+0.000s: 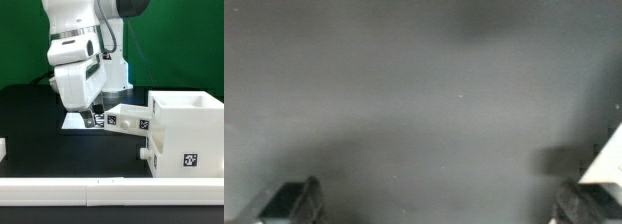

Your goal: Assemble drawer

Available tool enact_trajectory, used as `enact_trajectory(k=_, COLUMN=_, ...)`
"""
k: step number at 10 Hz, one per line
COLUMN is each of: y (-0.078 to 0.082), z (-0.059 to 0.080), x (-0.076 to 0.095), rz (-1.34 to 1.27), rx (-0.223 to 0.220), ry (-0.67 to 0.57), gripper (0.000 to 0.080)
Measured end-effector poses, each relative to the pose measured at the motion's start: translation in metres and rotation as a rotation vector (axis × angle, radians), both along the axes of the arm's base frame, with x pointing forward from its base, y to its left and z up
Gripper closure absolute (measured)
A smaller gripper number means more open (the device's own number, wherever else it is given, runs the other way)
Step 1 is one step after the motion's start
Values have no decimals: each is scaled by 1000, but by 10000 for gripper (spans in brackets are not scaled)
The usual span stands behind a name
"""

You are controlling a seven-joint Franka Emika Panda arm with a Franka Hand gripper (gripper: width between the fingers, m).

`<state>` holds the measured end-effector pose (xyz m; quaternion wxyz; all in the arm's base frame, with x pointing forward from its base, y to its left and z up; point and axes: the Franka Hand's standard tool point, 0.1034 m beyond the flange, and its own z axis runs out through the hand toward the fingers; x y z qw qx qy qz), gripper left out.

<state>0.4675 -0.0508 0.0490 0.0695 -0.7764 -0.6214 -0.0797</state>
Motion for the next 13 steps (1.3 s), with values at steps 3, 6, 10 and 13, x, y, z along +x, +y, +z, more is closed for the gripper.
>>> enact_trajectory(k=3, y=0, z=-1, x=-2, rz=19, rx=-3, ry=-3, gripper=150)
enact_trajectory(k=6, y=22, z=6, x=-45, rz=160, rx=-50, ry=-21, gripper=150)
enact_trajectory(k=10, y=15, z=0, x=-58, rz=386, rx=-71, ry=-41, gripper=150)
enact_trajectory(k=13, y=38, z=-5, x=-77, rz=716, rx=-82, ry=-55, gripper=150)
